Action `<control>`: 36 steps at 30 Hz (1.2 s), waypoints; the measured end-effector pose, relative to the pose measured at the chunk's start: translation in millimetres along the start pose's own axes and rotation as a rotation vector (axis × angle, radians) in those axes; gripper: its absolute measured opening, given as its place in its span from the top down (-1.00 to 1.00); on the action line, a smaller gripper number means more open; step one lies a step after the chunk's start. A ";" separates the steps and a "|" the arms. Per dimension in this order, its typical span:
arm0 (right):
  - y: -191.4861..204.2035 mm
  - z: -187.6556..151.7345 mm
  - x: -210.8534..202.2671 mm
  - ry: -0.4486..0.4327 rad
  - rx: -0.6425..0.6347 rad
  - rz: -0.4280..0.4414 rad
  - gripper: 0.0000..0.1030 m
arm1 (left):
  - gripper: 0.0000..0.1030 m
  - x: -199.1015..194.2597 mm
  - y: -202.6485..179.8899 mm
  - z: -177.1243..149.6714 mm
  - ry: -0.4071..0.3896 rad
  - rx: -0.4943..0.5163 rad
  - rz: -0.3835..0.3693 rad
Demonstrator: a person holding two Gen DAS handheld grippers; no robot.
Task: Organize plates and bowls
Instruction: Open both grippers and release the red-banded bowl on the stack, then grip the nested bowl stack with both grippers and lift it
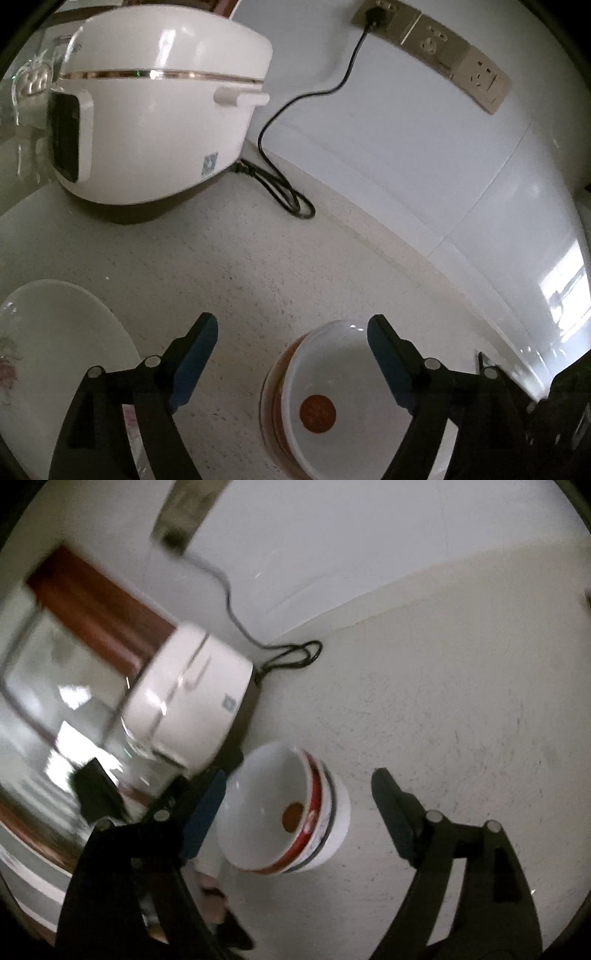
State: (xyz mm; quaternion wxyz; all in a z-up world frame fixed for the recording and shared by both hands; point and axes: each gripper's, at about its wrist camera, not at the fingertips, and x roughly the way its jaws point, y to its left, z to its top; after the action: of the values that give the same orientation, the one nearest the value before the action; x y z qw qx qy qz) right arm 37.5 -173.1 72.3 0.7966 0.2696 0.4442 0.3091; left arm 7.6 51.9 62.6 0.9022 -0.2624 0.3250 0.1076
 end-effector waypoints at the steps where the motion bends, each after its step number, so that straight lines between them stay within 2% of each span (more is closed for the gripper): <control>1: -3.3 1.8 -0.7 0.000 0.013 0.001 -0.61 | -0.63 2.6 0.3 0.2 0.010 -0.002 0.002; 4: -5.3 2.1 0.9 0.018 -0.004 -0.050 -0.62 | -0.63 11.9 4.0 -0.4 0.052 -0.027 0.011; 8: 2.1 -8.4 21.1 0.109 -0.036 -0.031 -0.62 | -0.65 21.9 12.5 -0.8 0.107 -0.090 -0.048; 12: 9.0 -21.1 43.1 0.179 -0.081 -0.074 -0.61 | -0.69 23.8 7.7 -2.0 0.105 -0.066 -0.039; 15: 4.1 -28.0 56.2 0.208 -0.065 -0.093 -0.62 | -0.73 26.4 3.3 -4.2 0.114 -0.043 -0.029; 19: -11.1 -33.4 75.1 0.257 0.041 -0.008 -0.63 | -0.73 32.4 -2.2 -4.9 0.127 -0.021 -0.059; 25: -9.9 -37.6 77.4 0.240 0.048 0.017 -0.61 | -0.79 39.2 3.3 -5.9 0.163 -0.052 -0.084; 26: -10.4 -38.6 77.8 0.241 0.054 0.026 -0.56 | -0.79 41.0 2.7 -6.6 0.172 -0.053 -0.084; 27: -9.8 -40.6 75.9 0.242 0.055 0.041 -0.43 | -0.80 41.3 0.2 -7.7 0.178 -0.043 -0.093; 30: 0.6 -43.3 75.5 0.224 -0.055 -0.044 -0.18 | -0.80 38.8 -7.5 -9.1 0.178 -0.026 -0.152; 31: -0.8 -42.2 75.4 0.222 -0.065 -0.056 -0.09 | -0.80 37.2 -7.1 -8.1 0.169 -0.029 -0.163; 34: -9.1 -37.0 72.8 0.219 -0.056 -0.049 0.03 | -0.80 26.9 3.8 -2.1 0.125 -0.084 -0.226; 36: -13.1 -33.0 66.8 0.190 -0.057 -0.064 0.12 | -0.80 18.2 11.1 1.1 0.077 -0.118 -0.224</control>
State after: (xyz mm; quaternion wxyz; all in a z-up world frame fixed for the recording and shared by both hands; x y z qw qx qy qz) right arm 39.6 -127.8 11.7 0.7676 0.2022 0.5170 0.3201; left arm 18.1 62.3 47.1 0.8783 -0.3537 0.3212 0.0149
